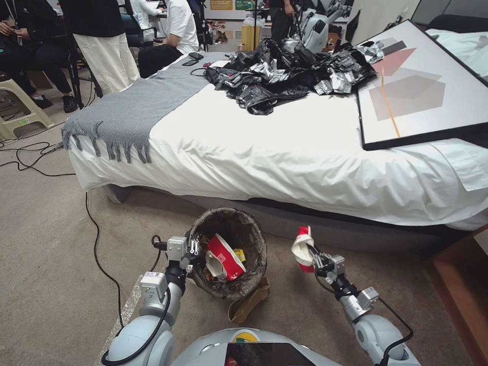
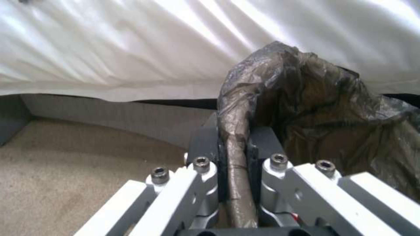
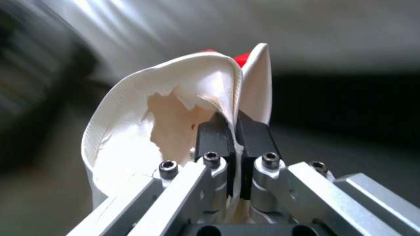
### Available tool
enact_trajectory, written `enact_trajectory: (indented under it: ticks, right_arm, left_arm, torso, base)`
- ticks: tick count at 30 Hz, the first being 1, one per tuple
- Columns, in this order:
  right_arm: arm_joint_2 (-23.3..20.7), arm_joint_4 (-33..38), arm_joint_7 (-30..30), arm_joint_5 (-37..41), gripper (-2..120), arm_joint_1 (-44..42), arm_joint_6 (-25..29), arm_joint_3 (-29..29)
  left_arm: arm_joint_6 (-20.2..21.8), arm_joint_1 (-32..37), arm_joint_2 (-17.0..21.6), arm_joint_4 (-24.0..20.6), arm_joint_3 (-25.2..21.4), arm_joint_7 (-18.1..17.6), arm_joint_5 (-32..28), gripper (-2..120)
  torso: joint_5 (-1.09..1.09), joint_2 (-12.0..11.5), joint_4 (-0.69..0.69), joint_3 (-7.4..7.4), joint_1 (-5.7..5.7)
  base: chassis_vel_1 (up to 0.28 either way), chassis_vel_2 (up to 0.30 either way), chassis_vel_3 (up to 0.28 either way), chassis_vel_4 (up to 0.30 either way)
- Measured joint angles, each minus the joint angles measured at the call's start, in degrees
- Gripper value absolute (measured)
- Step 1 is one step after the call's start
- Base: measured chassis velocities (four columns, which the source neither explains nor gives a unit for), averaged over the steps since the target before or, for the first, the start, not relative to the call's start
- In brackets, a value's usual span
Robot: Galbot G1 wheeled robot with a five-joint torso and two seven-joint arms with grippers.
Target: Pick up the trash bin, then pick up the garbage from the floor and place it into the trash bin.
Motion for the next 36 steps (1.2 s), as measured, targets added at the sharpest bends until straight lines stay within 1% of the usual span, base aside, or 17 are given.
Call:
enact_trajectory:
  ticks: [1, 2, 3, 4, 6, 8, 10, 11, 12, 15, 16, 19, 27, 36]
  right_arm:
    - [-0.4, 2.9, -5.4, 3.3, 0, -0.3, 0.8, 0.3]
    - [-0.8, 5.8, -9.1, 6.1, 0, -0.6, 0.8, 0.5]
    - [-1.1, 7.7, -11.2, 8.0, 0, -0.8, 0.6, 0.5]
    - [-1.1, 7.7, -11.2, 8.0, 0, -0.8, 0.6, 0.5]
    - [-1.6, 12.0, -14.8, 12.0, 0, -1.1, -0.6, 0.2]
    - [-1.8, 13.1, -15.5, 12.9, 0, -1.2, -1.0, -0.1]
    - [-2.7, 18.7, -17.3, 15.8, 0, -1.6, -3.1, -1.2]
    - [-3.1, 20.8, -17.7, 16.5, 0, -1.7, -4.0, -2.0]
    - [-3.1, 20.8, -17.7, 16.5, 0, -1.7, -4.0, -2.0]
    - [-4.7, 26.3, -17.8, 17.4, 0, -2.2, -6.0, -5.2]
    - [-4.7, 26.3, -17.8, 17.4, 0, -2.2, -6.0, -5.2]
    - [-5.9, 29.8, -17.4, 16.7, 0, -2.3, -7.8, -8.1]
    - [-6.8, 30.5, -17.0, 15.2, 0, -2.7, -8.7, -10.0]
    - [-7.7, 28.3, -15.4, 14.0, 0, -2.0, -8.8, -11.5]
  left_arm:
    - [0.0, 0.0, 0.0, 0.0, 0.0, 0.0, 0.0, 7]
    - [0.0, 0.0, 0.0, 0.1, 0.1, 0.0, 0.0, 7]
    - [0.0, 0.0, 0.0, 0.2, 0.1, 0.0, 0.1, 7]
    - [0.0, 0.0, 0.0, 0.2, 0.1, 0.0, 0.1, 7]
    - [0.0, 0.0, 0.0, 0.4, 0.2, 0.1, 0.2, 7]
    - [0.0, 0.0, 0.0, 0.4, 0.3, 0.1, 0.2, 7]
    - [0.0, 0.0, 0.0, 0.4, 0.3, 0.1, 0.2, 7]
    - [0.0, 0.0, 0.0, 0.5, 0.3, 0.1, 0.2, 7]
    - [0.0, 0.0, 0.0, 0.5, 0.3, 0.1, 0.2, 7]
    - [0.0, 0.1, 0.0, 0.6, 0.5, 0.2, 0.4, 7]
    - [0.0, 0.1, 0.0, 0.6, 0.5, 0.2, 0.4, 7]
    - [0.0, 0.1, 0.0, 0.8, 0.9, 0.2, 0.7, 7]
    - [0.0, 0.1, -0.1, 0.8, 1.2, 0.3, 0.8, 7]
    - [-0.1, 0.2, -0.2, 0.8, 1.6, 0.3, 1.0, 7]
  torso:
    - [-0.01, 0.0, 0.00, 0.00, 0.00]
    - [-0.01, 0.0, 0.00, 0.00, 0.00]
    - [-0.01, 0.0, 0.00, 0.00, 0.00]
    - [-0.01, 0.0, 0.00, 0.00, 0.00]
    - [-0.01, 0.0, 0.00, 0.00, 0.00]
    - [-0.01, 0.0, 0.00, 0.00, 0.00]
    - [-0.01, 0.0, 0.00, 0.00, 0.00]
    - [-0.01, 0.0, -0.01, 0.00, 0.00]
    - [-0.01, 0.0, -0.01, 0.00, 0.00]
    - [-0.01, 0.0, 0.00, 0.00, 0.00]
    - [-0.01, 0.0, 0.00, 0.00, 0.00]
    - [-0.01, 0.0, 0.00, 0.00, 0.00]
    - [0.00, 0.0, -0.01, 0.00, 0.00]
    - [0.00, 0.0, -0.01, 0.00, 0.00]
  base:
    - [0.000, 0.000, 0.000, 0.000]
    - [0.000, 0.000, 0.000, 0.000]
    - [0.000, 0.000, 0.000, 0.000]
    - [0.000, 0.000, 0.000, 0.000]
    - [0.000, 0.000, 0.000, 0.000]
    - [0.000, 0.000, 0.000, 0.000]
    - [0.000, 0.000, 0.000, 0.000]
    - [0.000, 0.000, 0.000, 0.000]
    - [0.000, 0.000, 0.000, 0.000]
    - [0.000, 0.000, 0.000, 0.000]
    - [0.000, 0.000, 0.000, 0.000]
    - [0.000, 0.000, 0.000, 0.000]
    - [0.000, 0.000, 0.000, 0.000]
    - [0.000, 0.000, 0.000, 0.000]
